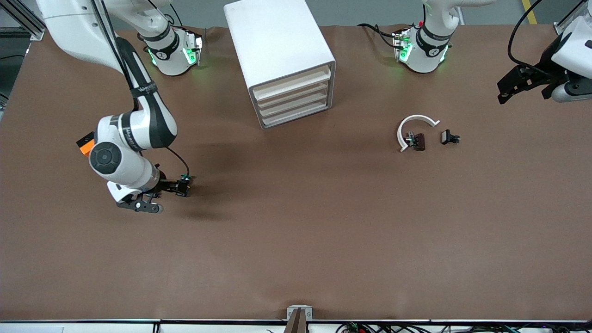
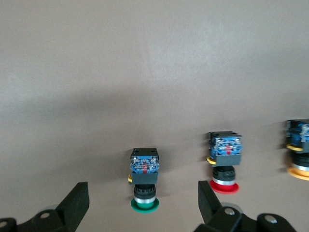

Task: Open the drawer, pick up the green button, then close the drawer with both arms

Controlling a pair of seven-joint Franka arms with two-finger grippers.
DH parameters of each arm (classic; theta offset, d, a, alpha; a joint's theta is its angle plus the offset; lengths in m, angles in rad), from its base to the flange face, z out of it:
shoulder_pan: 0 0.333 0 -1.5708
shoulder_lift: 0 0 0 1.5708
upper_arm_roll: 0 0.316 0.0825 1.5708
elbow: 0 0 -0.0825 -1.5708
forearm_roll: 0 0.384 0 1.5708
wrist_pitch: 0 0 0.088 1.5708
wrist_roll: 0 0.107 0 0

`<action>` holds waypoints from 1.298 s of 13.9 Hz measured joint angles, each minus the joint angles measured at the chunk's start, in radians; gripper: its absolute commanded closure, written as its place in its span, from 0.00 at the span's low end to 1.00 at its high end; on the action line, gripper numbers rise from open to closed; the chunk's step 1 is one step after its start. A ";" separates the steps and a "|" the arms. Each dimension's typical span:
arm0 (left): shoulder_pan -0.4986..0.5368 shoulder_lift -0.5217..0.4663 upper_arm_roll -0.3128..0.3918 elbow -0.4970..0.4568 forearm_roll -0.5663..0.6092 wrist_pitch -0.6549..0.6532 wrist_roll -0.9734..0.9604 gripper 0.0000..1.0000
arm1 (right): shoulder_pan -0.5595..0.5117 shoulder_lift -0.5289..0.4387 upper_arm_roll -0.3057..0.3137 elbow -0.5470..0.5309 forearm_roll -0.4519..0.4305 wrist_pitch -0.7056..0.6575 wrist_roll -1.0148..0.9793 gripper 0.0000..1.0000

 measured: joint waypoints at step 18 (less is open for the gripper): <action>0.026 0.008 0.007 -0.002 -0.016 0.000 0.017 0.00 | -0.215 -0.152 -0.006 0.479 -0.001 -0.778 -0.314 0.00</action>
